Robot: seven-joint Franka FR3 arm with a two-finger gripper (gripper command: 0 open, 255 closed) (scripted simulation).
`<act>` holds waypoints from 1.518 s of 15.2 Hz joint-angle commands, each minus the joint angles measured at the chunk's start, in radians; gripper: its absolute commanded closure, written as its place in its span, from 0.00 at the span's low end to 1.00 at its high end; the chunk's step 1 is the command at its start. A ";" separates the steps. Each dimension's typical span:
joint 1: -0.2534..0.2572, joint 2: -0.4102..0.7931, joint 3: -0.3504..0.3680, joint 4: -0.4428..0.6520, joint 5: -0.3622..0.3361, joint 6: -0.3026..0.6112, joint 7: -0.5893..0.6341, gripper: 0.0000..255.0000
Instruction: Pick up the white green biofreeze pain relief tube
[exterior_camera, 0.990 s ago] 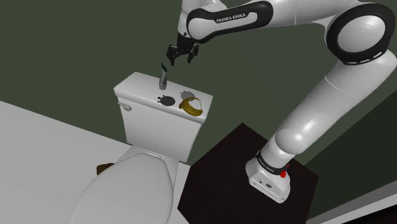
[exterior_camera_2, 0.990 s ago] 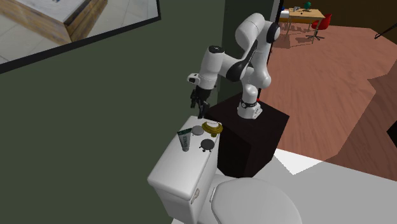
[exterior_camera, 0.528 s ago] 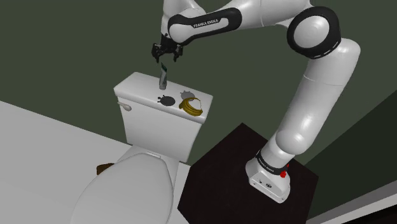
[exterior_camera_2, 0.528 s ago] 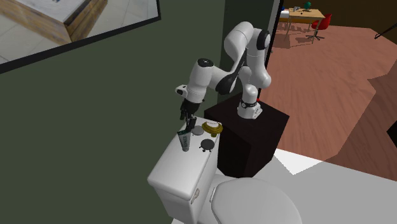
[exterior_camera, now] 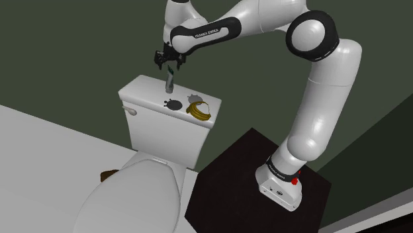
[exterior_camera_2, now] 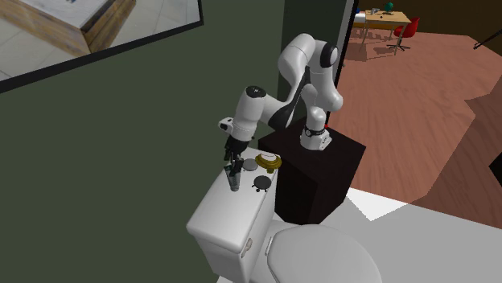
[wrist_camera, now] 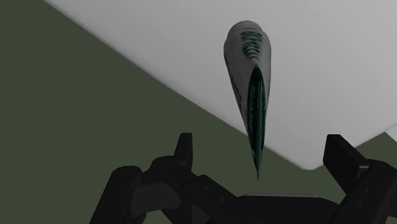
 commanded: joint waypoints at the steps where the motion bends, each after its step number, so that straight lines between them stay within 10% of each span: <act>1: 0.001 0.013 -0.003 -0.016 -0.009 0.028 0.010 0.00; 3: 0.001 0.013 -0.003 -0.016 -0.009 0.028 0.010 0.00; 4: 0.001 0.013 -0.003 -0.016 -0.009 0.028 0.010 1.00; 23: -0.002 -0.029 0.008 0.060 0.024 -0.085 -0.030 1.00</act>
